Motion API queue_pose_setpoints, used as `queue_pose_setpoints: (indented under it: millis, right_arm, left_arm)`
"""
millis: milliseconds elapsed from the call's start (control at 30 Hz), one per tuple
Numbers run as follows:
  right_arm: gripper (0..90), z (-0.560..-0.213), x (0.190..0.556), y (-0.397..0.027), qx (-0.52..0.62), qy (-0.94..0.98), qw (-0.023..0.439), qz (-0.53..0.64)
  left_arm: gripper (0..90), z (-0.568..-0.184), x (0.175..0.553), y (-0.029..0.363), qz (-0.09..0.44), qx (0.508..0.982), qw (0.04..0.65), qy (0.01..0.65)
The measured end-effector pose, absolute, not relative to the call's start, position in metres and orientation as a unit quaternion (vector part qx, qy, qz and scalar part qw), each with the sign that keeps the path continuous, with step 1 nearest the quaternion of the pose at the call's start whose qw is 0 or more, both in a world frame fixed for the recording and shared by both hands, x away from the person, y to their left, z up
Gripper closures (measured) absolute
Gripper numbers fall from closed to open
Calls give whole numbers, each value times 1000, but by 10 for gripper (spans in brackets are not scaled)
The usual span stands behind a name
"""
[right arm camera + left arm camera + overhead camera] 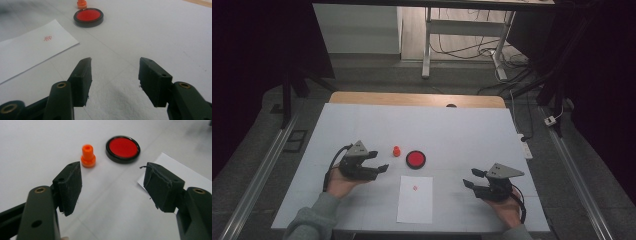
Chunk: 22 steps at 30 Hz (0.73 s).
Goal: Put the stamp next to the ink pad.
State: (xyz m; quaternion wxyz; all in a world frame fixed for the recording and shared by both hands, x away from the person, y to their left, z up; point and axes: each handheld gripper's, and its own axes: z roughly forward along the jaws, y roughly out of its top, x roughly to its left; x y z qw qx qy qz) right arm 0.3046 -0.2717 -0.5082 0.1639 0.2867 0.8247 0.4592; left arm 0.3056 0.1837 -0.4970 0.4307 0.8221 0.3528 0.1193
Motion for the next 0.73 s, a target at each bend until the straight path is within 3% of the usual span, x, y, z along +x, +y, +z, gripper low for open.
queue_pose_setpoints:
  millis: [367,733]
  right_arm:
    - [391,-508,304,-279,289,828,174,448]
    - [385,-507,301,-286,282,824,187,455]
  left_arm:
    - [307,-507,263,206,112,817,431,366]
    - [305,-510,258,210,109,816,431,371]
